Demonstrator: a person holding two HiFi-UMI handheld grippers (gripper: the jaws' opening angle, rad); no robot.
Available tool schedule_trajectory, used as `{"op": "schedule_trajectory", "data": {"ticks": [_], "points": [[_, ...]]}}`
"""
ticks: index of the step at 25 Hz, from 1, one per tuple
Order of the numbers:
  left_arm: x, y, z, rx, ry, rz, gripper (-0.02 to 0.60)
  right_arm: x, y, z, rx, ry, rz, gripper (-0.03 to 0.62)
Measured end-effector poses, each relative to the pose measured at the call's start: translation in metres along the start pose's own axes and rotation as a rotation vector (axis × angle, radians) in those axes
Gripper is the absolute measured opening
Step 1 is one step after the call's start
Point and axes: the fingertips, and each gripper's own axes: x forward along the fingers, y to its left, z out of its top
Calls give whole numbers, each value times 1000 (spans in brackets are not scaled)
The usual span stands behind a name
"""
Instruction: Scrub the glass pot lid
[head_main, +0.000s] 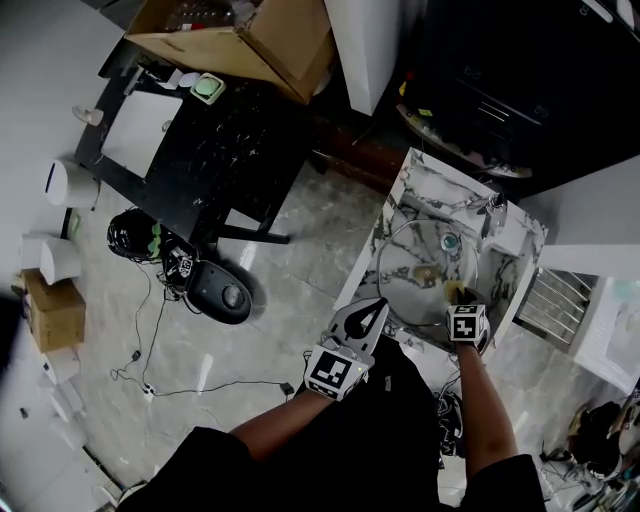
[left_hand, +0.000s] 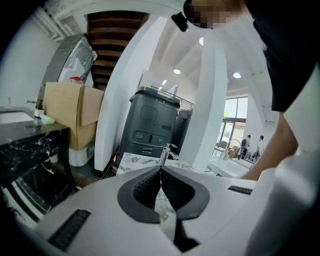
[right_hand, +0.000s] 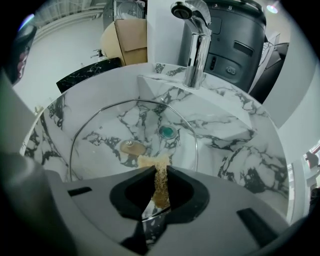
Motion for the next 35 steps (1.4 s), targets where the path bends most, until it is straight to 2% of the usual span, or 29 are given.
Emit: {"op": "schedule_trajectory", "data": {"ticks": [7,13,23,29,35], "points": [[-3,17,-4,-44,-1,14,17,3,15,0,-20,17,43,61],[-10,26,-6,-64,-7,25,17,3,35,7,-124,32,73,61],[-11,33,-10,-85,-14,17,17,7,70,14,-166,46,188,61],[-13,47,-10,-88,-10,31,17,9,87,22,-195,59,244,61],[-11,57,-14,-55,12,28,17,10,110,27,-218,76,301,61]]}}
